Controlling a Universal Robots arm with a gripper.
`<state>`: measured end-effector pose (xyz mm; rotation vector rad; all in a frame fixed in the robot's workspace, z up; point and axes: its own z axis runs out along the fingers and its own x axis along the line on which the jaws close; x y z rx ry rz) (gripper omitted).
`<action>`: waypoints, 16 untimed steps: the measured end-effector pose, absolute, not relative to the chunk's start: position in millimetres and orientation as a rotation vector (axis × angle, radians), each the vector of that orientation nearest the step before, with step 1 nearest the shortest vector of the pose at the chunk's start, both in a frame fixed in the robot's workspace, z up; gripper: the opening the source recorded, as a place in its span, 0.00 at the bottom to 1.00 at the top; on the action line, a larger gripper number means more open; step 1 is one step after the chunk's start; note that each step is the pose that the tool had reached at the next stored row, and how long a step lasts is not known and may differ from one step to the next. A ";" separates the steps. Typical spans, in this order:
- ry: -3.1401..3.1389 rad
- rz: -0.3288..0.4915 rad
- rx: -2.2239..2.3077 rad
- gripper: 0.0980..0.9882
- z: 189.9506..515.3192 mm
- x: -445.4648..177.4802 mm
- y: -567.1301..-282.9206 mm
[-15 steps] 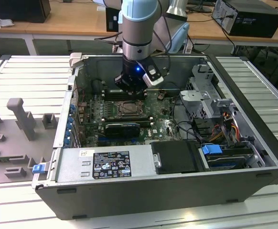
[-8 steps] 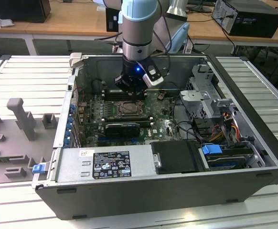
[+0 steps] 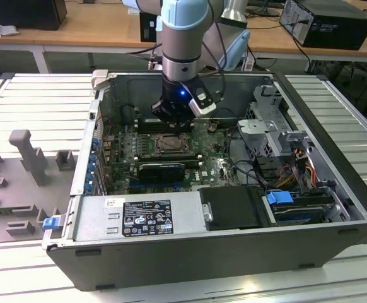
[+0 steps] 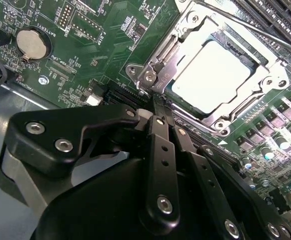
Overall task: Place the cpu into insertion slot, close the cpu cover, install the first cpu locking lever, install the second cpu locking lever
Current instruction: 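Install the first cpu locking lever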
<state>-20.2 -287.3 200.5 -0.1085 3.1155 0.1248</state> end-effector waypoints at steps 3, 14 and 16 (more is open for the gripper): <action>3.114 0.135 -0.108 0.01 200.4 -19.0 -287.1; 3.115 0.135 -0.108 0.01 220.7 -18.8 -294.5; 3.115 0.135 -0.108 0.01 220.7 -18.8 -295.7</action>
